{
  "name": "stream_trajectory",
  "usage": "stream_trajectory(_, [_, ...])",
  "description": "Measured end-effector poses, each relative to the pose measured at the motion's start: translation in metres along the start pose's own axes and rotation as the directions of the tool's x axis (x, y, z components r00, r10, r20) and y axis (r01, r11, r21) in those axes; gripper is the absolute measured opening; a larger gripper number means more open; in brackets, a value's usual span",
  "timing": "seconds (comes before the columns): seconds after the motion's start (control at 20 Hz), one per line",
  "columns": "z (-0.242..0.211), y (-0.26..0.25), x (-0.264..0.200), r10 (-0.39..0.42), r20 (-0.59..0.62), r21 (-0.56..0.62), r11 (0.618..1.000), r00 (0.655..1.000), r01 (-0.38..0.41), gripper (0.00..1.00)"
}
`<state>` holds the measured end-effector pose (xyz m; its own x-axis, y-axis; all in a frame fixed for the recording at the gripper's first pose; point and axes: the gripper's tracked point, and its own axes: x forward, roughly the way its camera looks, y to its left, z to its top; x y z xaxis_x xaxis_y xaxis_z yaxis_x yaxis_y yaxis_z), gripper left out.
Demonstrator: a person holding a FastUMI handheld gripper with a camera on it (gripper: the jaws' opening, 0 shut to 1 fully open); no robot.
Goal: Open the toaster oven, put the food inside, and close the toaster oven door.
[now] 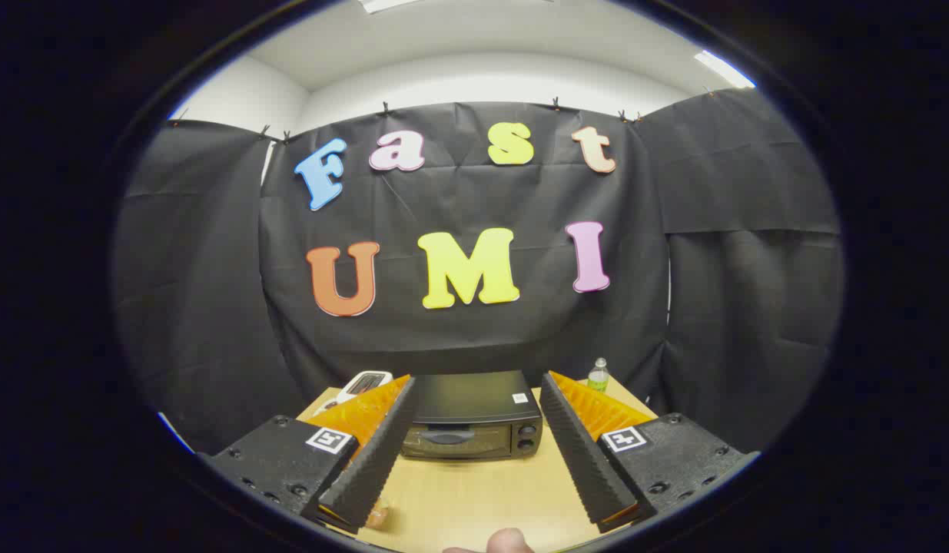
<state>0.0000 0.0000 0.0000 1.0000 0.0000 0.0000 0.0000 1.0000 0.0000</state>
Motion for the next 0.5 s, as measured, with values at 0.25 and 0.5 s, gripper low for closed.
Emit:
stream_trajectory(0.25, [-0.001, -0.0008, 0.0021, -0.002, -0.006, 0.005, 1.0, 1.0, 0.002, 1.0])
stream_trajectory(0.5, [-0.0005, -0.0016, 0.0033, -0.012, -0.01, 0.006, 1.0, 1.0, 0.012, 1.0])
